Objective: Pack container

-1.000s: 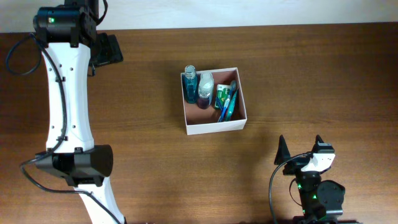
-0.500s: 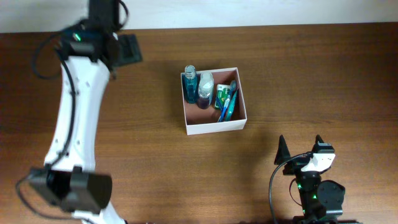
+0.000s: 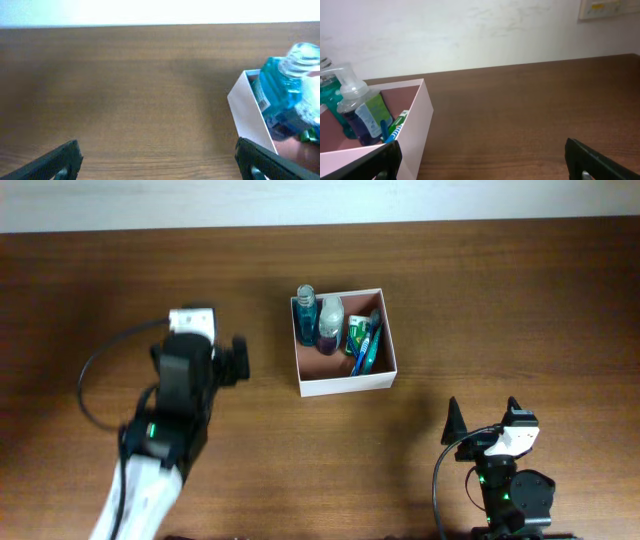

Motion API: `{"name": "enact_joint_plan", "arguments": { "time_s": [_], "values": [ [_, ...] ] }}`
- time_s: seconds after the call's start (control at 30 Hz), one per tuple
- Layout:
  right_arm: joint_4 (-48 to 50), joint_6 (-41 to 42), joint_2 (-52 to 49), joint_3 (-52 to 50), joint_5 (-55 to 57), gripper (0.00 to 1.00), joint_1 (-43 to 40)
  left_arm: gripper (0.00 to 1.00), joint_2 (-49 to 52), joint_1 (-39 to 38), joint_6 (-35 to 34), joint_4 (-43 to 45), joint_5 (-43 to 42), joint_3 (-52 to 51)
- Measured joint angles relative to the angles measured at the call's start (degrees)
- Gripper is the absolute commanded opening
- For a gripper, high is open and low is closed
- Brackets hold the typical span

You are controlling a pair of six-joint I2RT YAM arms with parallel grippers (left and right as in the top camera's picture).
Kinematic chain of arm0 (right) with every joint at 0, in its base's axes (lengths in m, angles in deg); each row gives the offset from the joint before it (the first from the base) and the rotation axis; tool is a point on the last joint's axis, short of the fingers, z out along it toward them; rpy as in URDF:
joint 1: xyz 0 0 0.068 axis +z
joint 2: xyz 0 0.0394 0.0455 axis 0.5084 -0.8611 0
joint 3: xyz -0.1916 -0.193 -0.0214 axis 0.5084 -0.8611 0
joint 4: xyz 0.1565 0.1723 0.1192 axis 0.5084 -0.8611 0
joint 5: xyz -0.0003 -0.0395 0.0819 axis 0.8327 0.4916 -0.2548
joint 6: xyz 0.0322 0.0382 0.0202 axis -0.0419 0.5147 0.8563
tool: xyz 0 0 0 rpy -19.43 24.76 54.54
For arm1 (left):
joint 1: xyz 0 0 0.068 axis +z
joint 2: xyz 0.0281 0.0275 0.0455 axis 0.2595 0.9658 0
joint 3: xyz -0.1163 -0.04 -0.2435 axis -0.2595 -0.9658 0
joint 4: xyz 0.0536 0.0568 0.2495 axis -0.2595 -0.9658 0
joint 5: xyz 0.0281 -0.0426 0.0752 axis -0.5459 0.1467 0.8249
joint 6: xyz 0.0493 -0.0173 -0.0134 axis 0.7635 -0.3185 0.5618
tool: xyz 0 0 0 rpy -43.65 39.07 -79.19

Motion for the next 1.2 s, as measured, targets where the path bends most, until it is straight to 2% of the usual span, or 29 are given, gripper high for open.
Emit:
{"name": "enact_joint_plan", "arguments": {
  "time_s": [0.3, 0.6, 1.0, 1.2],
  "values": [
    [0.0, 0.0, 0.0, 0.0, -0.2, 0.99, 0.0, 0.99, -24.6, 0.0, 6.5, 11.0, -1.4, -18.9],
    [0.0, 0.0, 0.0, 0.0, -0.2, 0.98, 0.0, 0.99, -40.6, 0.1, 10.9, 24.2, -7.5, -36.3],
    [0.0, 0.0, 0.0, 0.0, -0.2, 0.98, 0.0, 0.99, -52.4, 8.8, 11.8, 25.2, -17.3, -43.6],
    [0.0, 0.0, 0.0, 0.0, -0.2, 0.99, 0.0, 0.99, -57.4, 9.8, 11.8, 22.5, -19.7, -46.4]
  ]
}}
